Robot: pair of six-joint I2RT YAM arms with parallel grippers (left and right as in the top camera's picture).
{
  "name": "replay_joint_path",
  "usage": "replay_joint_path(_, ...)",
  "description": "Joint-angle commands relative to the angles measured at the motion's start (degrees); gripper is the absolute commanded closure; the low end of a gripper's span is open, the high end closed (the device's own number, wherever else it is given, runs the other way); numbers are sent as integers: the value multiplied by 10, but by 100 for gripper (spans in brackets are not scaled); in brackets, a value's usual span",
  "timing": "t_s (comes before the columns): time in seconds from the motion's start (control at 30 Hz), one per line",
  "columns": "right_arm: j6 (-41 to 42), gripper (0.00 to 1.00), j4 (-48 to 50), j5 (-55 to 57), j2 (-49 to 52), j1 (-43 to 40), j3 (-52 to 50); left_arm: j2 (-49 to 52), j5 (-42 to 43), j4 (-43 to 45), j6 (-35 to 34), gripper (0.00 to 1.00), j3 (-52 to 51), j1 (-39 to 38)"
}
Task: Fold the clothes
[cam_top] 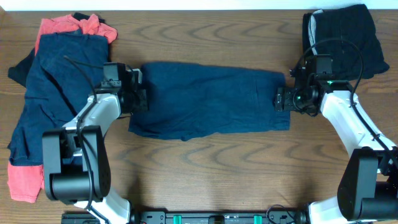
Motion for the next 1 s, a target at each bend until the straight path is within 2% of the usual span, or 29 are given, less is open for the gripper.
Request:
replay_joint_path(0.0, 3, 13, 5, -7, 6, 0, 7, 26, -17, 1, 14, 79, 5, 0)
replay_joint_path(0.33, 3, 14, 42, -7, 88, -1, 7, 40, -20, 1, 11, 81, 4, 0)
replay_joint_path(0.63, 42, 17, 62, -16, 150, 0, 7, 40, -20, -1, 4, 81, 4, 0)
replay_joint_path(0.87, 49, 29, 62, -86, 164, 7, 7, 40, -20, -1, 0, 81, 4, 0)
replay_joint_path(0.97, 52, 42, 63, -118, 164, 10, 7, 41, -20, -1, 0, 81, 4, 0)
